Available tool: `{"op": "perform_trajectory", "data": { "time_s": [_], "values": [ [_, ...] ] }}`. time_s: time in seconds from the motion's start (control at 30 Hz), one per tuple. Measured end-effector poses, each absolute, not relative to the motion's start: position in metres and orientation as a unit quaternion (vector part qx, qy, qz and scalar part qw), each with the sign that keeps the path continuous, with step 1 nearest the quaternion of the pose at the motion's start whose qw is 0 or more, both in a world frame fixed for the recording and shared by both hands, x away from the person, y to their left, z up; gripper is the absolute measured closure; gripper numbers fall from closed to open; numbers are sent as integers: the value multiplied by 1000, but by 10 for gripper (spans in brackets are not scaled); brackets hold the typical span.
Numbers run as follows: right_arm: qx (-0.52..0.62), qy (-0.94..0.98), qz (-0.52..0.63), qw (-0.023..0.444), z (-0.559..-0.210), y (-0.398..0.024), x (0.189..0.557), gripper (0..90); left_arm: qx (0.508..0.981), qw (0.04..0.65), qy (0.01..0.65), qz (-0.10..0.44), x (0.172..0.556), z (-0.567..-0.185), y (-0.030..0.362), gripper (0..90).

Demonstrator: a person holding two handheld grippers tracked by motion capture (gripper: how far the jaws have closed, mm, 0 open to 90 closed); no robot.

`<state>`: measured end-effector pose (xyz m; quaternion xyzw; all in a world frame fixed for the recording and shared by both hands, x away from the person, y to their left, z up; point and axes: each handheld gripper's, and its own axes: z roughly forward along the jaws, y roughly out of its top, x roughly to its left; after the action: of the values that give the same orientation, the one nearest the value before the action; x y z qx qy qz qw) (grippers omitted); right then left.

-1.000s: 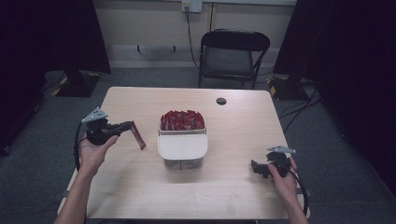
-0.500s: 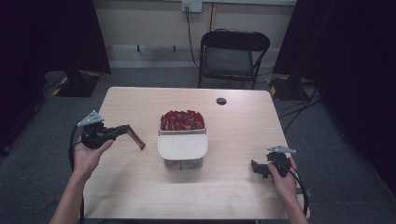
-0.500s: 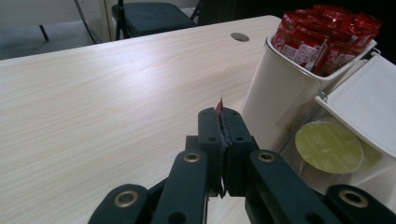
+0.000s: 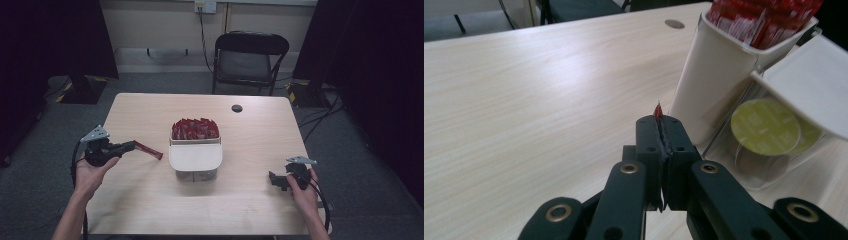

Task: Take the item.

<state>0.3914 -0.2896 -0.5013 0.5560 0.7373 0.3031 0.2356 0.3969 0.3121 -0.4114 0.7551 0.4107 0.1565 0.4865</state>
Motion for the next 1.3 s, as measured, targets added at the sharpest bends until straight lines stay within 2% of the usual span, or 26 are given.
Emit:
{"op": "perform_trajectory", "data": {
  "time_s": [0.6,1.3],
  "values": [
    [556,737,303,236,-501,-290,391,0,759,484,410,148,395,-423,308,877],
    [556,737,303,236,-501,-290,391,0,777,447,419,146,405,-448,291,871]
  ]
}}
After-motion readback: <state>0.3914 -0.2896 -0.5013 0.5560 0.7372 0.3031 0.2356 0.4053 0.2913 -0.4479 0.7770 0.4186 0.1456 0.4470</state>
